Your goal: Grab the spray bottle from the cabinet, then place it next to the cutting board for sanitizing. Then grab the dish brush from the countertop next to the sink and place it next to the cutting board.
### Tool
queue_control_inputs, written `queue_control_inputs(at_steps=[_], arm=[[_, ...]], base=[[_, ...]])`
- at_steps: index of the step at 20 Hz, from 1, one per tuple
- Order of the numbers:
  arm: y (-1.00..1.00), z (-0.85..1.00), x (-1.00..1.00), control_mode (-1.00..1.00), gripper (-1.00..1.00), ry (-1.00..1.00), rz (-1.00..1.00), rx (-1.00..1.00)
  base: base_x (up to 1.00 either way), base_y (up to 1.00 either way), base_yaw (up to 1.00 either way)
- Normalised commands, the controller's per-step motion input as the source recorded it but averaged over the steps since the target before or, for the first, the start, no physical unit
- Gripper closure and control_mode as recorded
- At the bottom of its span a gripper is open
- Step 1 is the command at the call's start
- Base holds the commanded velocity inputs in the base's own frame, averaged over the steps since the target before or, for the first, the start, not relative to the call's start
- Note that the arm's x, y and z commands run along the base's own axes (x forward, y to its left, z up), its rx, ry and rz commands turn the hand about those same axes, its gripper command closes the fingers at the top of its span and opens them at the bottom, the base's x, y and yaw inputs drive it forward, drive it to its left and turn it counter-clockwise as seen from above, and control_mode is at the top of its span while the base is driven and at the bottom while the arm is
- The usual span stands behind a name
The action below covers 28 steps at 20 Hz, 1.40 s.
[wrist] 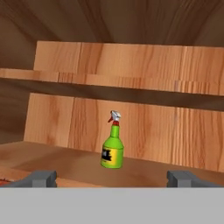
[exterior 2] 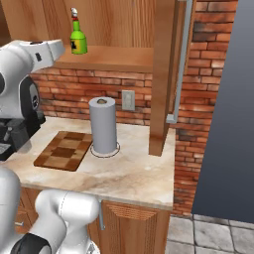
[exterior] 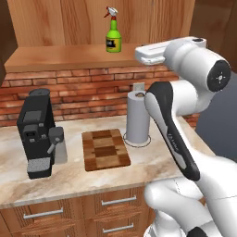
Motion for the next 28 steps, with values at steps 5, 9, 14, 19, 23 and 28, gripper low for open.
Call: queue_control_inputs(at_steps=[5,9,14,19,23,28], arm=[[0.00,0.00,0.30,-1.00,-1.00,0.02,0.00,0.00],[0.00,0.00,0.11,-1.00,-1.00,0.00,0.00,0.00],[0.00,0.00,0.39,-1.00,-1.00,0.00,0.00,0.00],[0.00,0.00,0.43,-1.00,-1.00,0.00,0.00,0.00],[0.01,0.00,0.37,-1.00,-1.00,0.00,0.00,0.00],[0.03,0.00,0.34,-1.00,-1.00,0.00,0.00,0.00]], base=[[0.00,0.00,0.00],[0.00,0.00,0.00],[0.00,0.00,0.00],[0.00,0.00,0.00],[0.00,0.00,0.00],[0.00,0.00,0.00]])
